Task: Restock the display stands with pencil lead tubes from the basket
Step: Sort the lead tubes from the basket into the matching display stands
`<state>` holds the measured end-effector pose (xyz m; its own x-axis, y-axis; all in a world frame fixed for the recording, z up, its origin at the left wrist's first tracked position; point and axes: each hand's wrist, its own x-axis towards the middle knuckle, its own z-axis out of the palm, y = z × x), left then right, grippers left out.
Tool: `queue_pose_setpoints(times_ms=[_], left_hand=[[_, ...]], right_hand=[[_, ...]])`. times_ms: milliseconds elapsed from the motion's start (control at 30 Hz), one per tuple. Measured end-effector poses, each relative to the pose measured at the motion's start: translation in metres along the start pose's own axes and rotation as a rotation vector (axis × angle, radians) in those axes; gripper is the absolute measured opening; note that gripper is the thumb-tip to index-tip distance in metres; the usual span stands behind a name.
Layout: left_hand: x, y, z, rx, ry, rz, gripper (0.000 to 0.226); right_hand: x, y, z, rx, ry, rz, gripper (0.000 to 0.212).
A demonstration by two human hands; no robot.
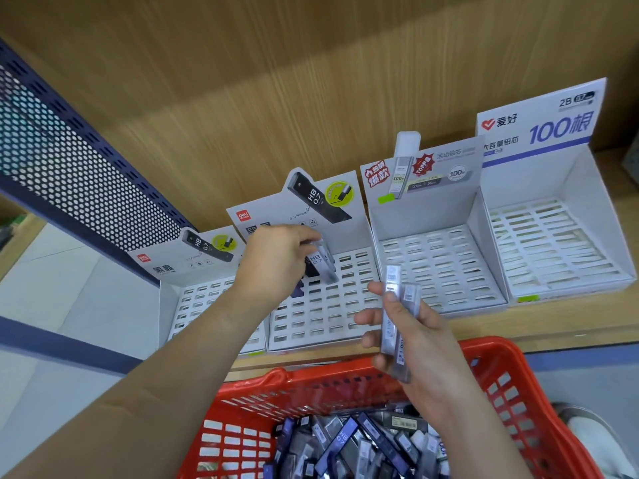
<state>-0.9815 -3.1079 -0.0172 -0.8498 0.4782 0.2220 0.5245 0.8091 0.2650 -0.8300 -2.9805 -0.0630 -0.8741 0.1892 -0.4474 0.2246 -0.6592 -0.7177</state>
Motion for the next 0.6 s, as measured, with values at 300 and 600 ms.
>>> queue_pose_setpoints(times_ms=[300,600], left_hand=[[0.000,-0.009,0.007,-0.004,0.026,0.142,0.015],[-0.005,-0.008,0.022,0.064,0.091,0.251,0.013]], right_hand=[[0.004,0.005,-0.003,0.075,0.045,0.045,0.019],[0.004,0.007,-0.002,-0.034,0.111,-0.055,0.012]])
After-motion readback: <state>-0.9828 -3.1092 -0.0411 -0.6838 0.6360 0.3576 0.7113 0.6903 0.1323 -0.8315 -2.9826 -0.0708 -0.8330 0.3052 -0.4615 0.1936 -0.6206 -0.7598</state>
